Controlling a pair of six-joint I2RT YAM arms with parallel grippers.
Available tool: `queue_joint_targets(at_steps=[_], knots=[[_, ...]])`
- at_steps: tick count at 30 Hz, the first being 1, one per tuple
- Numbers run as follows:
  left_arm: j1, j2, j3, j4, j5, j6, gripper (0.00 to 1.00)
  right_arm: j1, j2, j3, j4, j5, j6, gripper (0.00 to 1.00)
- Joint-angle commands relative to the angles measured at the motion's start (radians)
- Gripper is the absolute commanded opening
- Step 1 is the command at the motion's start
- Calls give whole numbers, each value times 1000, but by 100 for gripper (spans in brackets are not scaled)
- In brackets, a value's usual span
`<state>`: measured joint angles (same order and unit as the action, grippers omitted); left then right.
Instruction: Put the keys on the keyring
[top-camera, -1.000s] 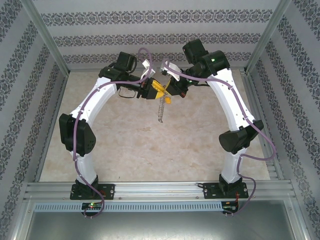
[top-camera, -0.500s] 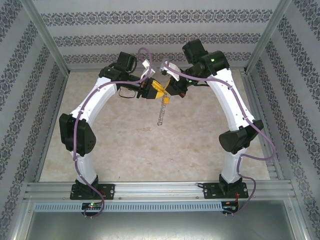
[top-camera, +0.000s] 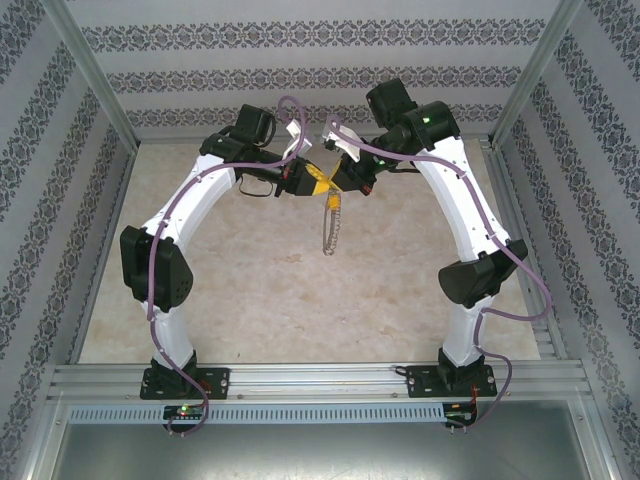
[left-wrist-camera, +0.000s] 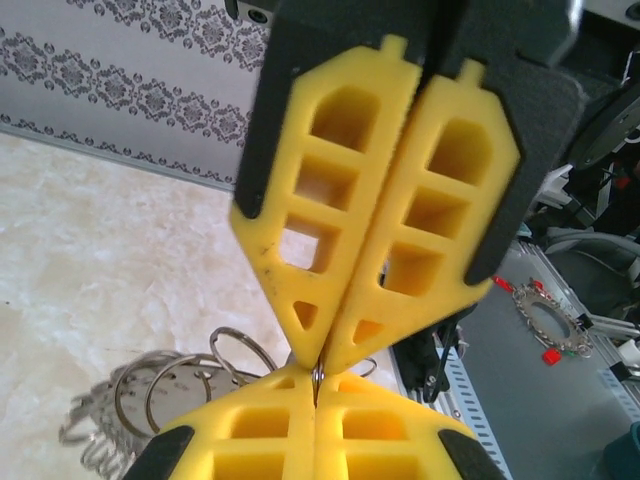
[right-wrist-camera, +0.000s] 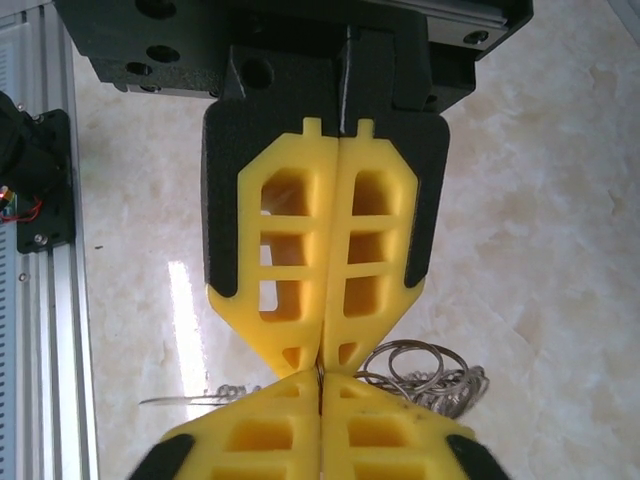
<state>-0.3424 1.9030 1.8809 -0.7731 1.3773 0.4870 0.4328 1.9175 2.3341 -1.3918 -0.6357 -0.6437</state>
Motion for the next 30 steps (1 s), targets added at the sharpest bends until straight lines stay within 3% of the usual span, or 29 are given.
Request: queue_joint_targets(at_steps=[1, 3, 8, 14, 20, 30], knots=[[-19, -35, -23, 111, 15, -55, 0, -19, -56, -43, 96, -22, 40, 30], [-18, -44, -32, 143, 7, -73, 0, -50, -106, -104, 155, -48, 77, 39], [-15, -48, -30, 163, 3, -93, 0, -153, -313, -433, 471, -167, 252, 44], [-14, -53, -17, 166, 17, -103, 0, -248, -488, -808, 839, -394, 444, 49], [-14, -57, 4, 152, 23, -102, 0, -252, -484, -917, 912, -533, 461, 54], [-14, -62, 14, 149, 38, -109, 0, -221, -419, -949, 977, -610, 473, 55]])
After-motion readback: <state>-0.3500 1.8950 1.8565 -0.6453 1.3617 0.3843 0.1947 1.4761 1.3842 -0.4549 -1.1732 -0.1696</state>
